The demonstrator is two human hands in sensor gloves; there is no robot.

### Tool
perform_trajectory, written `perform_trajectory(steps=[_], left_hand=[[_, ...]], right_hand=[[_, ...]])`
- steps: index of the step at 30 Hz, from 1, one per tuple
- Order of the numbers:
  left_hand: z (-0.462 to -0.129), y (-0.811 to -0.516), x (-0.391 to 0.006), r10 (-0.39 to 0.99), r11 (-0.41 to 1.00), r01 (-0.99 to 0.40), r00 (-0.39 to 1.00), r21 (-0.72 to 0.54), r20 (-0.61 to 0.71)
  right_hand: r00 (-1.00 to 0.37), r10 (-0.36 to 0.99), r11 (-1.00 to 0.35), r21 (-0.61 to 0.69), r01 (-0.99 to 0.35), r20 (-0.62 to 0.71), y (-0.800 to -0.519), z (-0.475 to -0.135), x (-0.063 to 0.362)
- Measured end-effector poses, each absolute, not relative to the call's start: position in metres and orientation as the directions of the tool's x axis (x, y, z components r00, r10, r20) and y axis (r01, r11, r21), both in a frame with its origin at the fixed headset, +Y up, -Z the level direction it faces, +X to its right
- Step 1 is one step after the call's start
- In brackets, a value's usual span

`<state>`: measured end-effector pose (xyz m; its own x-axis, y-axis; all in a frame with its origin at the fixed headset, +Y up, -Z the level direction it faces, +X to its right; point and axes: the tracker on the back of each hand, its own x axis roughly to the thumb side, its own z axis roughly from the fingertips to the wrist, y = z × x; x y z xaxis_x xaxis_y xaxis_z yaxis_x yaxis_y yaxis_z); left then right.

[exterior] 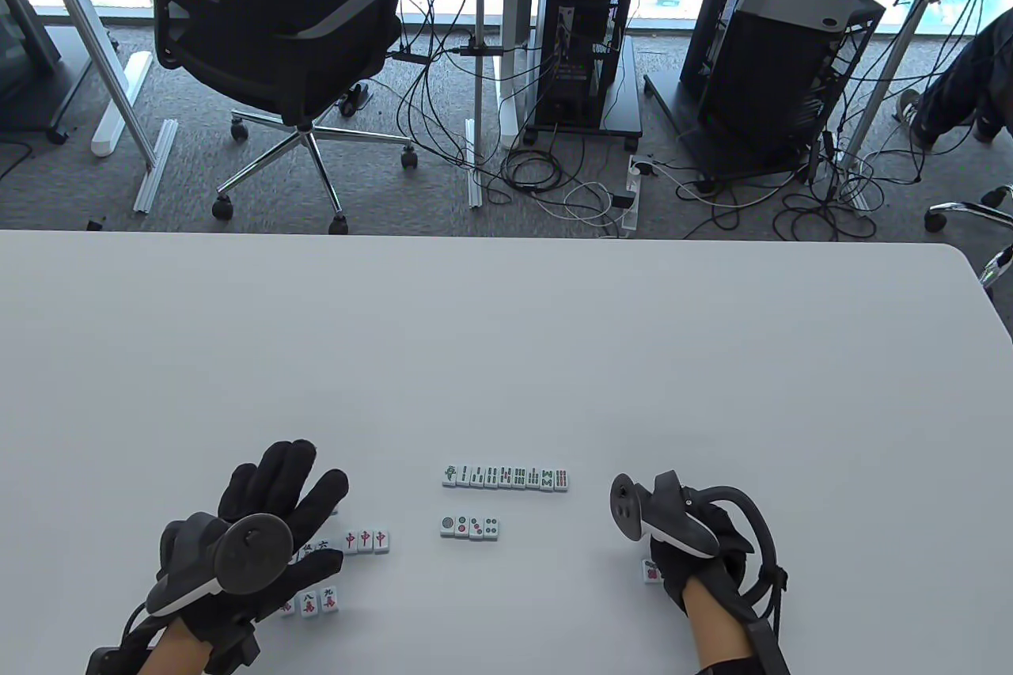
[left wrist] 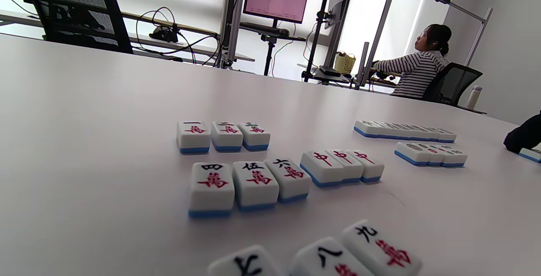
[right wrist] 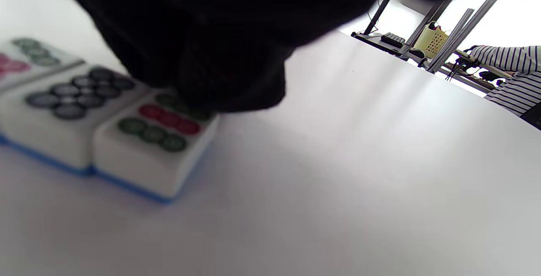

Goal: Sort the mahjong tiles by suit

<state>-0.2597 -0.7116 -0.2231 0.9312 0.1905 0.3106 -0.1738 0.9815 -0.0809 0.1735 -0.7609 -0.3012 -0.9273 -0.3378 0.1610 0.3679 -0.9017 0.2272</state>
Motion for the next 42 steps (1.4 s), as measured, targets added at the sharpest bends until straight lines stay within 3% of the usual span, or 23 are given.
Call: perform_trajectory(steps=[7,13,18,26,35,42], left_hand=[[-0.224,-0.712,-0.260,0.196,0.980,-0.179,0.931,-0.082,0.309],[-0.224,-0.712,-0.260,0.192,0.981,-0.174,0.930,-0.082,0.314],[-0.224,-0.713,-0.260,0.192,0.981,-0.174,0.930,-0.086,0.313],[-0.223,-0.712,-0.259,0.199,0.980,-0.184,0.926,-0.078,0.322],[-0.223,-0.713,-0.258,0.194,0.981,-0.177,0.925,-0.079,0.327],[-0.223,-0.713,-0.258,0.193,0.981,-0.178,0.925,-0.075,0.327]], right_hand=[[-0.924,-0.330,-0.911,0.190,0.365,0.196,-0.754,-0.305,0.157],[-0.931,-0.141,-0.975,0.115,0.188,0.336,-0.745,-0.294,0.101],[-0.872,-0.176,-0.971,0.065,0.230,0.456,-0.752,-0.287,0.053],[-0.848,-0.178,-0.967,0.069,0.244,0.498,-0.762,-0.286,0.018],[-0.842,-0.225,-0.961,0.031,0.275,0.491,-0.759,-0.281,0.025],[-0.892,-0.245,-0.960,0.031,0.277,0.380,-0.736,-0.286,0.071]])
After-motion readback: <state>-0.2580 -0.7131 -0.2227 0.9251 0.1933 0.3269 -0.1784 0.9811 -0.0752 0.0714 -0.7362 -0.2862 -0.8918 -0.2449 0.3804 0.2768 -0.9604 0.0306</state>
